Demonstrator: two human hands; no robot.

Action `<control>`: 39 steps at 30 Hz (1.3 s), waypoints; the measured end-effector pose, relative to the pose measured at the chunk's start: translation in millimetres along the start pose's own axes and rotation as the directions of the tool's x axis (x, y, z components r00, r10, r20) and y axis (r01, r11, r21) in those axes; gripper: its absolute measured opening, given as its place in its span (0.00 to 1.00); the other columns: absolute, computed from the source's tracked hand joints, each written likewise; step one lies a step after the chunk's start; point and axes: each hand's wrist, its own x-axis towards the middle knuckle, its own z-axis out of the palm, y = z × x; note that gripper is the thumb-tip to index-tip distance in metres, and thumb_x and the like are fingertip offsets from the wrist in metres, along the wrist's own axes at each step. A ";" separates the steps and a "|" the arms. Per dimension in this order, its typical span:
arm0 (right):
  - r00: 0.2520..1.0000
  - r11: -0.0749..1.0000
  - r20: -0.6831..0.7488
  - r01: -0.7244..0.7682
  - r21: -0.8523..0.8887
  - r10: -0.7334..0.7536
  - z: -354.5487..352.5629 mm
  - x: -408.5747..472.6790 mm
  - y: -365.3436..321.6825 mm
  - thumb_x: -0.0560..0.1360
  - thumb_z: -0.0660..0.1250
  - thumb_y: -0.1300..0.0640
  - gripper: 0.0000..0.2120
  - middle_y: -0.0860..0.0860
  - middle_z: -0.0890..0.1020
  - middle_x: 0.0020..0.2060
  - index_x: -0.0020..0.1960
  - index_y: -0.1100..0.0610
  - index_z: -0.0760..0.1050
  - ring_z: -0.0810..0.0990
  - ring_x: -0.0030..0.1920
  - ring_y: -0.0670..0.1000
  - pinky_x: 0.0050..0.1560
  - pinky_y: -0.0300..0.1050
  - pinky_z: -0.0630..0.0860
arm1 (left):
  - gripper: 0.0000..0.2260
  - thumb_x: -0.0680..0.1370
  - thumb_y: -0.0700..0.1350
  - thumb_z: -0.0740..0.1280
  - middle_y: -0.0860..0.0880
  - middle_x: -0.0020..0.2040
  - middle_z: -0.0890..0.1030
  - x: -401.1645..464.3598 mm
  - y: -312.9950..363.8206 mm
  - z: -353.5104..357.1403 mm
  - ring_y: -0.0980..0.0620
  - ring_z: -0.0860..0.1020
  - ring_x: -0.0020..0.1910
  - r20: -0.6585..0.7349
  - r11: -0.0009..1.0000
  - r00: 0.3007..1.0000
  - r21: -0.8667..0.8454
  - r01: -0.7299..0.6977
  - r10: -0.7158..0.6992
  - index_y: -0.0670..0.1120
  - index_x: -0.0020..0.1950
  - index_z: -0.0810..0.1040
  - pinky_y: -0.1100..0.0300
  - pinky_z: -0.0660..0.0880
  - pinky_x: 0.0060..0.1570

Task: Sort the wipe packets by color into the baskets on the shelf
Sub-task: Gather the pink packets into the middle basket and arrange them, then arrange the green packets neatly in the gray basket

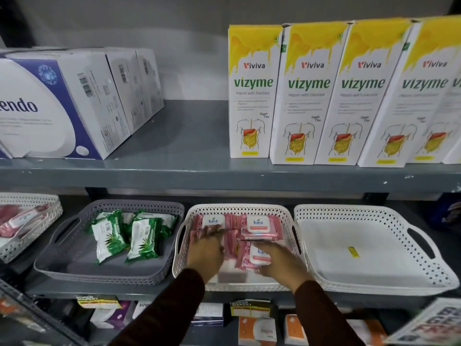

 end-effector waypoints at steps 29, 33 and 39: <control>0.989 0.998 -0.142 0.047 0.043 -0.041 35.9 31.8 -110.7 0.79 0.64 0.63 0.21 0.50 0.81 0.63 0.68 0.47 0.76 0.84 0.47 0.50 0.47 0.42 0.79 | 0.14 0.77 0.38 0.67 0.41 0.53 0.85 -44.7 -162.2 -74.4 0.45 0.83 0.47 -0.275 0.884 0.886 -0.395 0.249 -0.373 0.45 0.62 0.80 0.65 0.72 0.44; 0.958 0.959 -0.053 0.280 -0.027 -0.282 84.3 64.0 -196.5 0.77 0.66 0.63 0.19 0.48 0.79 0.66 0.65 0.49 0.78 0.77 0.64 0.51 0.64 0.41 0.70 | 0.10 0.77 0.42 0.70 0.37 0.48 0.84 -46.4 -238.7 -96.4 0.38 0.81 0.50 -0.167 0.778 0.794 -0.396 0.489 -0.584 0.39 0.55 0.79 0.55 0.72 0.43; 0.945 0.900 0.130 0.324 -0.290 -0.299 132.1 125.2 -261.5 0.72 0.71 0.62 0.34 0.52 0.61 0.78 0.75 0.46 0.66 0.62 0.76 0.56 0.74 0.51 0.63 | 0.48 0.67 0.60 0.76 0.34 0.68 0.71 -17.9 -278.5 -98.2 0.38 0.72 0.66 0.029 0.615 0.736 -0.528 0.585 -0.676 0.34 0.72 0.58 0.52 0.72 0.61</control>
